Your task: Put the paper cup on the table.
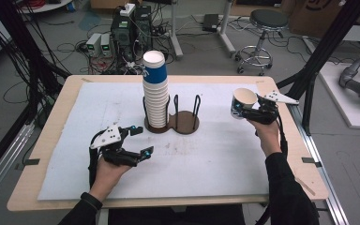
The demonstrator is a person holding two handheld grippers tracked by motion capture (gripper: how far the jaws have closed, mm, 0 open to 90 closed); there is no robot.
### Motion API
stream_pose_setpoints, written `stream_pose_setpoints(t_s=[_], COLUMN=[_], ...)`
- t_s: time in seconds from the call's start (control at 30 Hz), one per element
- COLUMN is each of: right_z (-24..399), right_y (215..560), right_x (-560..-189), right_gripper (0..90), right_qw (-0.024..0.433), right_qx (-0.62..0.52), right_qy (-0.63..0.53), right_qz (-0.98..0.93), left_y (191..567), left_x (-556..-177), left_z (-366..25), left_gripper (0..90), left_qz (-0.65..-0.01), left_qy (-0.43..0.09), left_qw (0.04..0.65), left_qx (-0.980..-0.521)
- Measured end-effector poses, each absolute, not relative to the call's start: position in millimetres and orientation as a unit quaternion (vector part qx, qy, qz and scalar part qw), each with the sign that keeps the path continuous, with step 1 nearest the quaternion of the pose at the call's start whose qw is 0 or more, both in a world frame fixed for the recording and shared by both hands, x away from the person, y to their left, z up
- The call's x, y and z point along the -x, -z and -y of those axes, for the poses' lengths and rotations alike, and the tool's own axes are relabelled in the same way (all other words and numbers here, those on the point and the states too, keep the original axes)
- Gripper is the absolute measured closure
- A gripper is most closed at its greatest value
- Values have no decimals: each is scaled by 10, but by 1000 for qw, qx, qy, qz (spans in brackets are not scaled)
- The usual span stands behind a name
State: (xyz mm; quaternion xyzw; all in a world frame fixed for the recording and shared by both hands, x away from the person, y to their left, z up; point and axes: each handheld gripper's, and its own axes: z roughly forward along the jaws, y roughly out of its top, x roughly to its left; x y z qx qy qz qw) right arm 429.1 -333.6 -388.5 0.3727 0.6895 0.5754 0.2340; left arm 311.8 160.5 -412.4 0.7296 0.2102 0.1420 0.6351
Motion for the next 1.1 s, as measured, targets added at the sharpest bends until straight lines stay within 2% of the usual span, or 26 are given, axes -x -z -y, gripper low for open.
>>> stream_pose_setpoints(t_s=[0.47,1.1], right_z=[3332,3250], right_y=[4204,4384], right_x=[-4415,-4510], right_gripper=[203,202], right_qw=[247,250], right_qx=[-408,-429], right_qy=[-554,-527], right_qz=[-682,-690], left_y=[4139,4147], left_x=[-3111,-3102], left_z=[-1592,-1600], left_gripper=[145,145], left_qz=[-210,-209], left_qy=[-141,-141], left_qw=[632,630], left_qx=[-732,-735])
